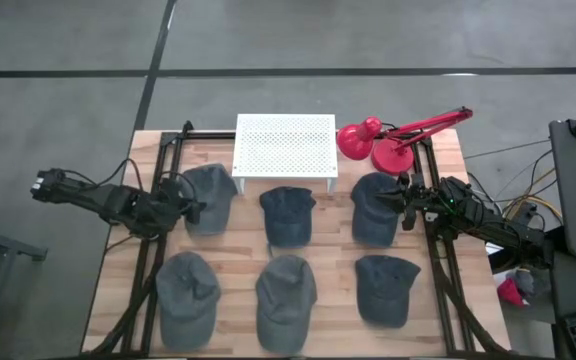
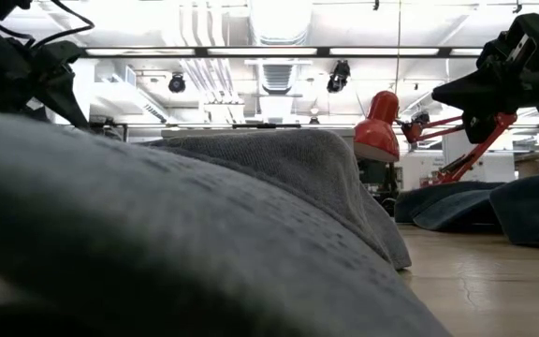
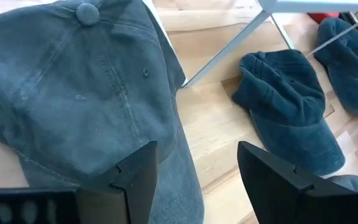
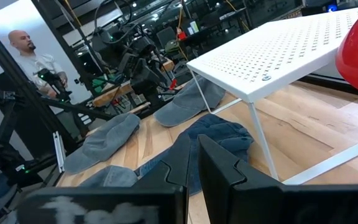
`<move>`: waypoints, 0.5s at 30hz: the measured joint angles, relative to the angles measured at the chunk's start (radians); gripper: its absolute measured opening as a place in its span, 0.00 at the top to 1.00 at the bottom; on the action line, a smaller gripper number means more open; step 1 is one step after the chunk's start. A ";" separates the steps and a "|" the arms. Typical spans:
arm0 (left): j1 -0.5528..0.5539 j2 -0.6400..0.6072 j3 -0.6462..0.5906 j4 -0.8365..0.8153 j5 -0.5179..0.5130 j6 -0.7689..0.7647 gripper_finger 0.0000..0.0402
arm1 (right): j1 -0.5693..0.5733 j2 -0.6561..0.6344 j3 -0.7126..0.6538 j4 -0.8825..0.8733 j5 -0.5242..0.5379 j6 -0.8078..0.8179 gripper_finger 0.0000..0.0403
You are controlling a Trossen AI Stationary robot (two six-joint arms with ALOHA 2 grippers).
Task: Pick & Place hat
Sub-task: Put the top left gray cap on the shelf
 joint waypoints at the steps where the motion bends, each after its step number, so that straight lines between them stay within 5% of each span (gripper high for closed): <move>1: 0.000 0.000 0.011 -0.020 -0.001 -0.016 0.45 | 0.000 0.000 0.000 0.000 0.000 0.000 0.93; 15: 0.041 0.277 0.228 -0.407 -0.039 -0.219 0.45 | 0.000 0.000 0.000 0.000 0.002 -0.003 0.93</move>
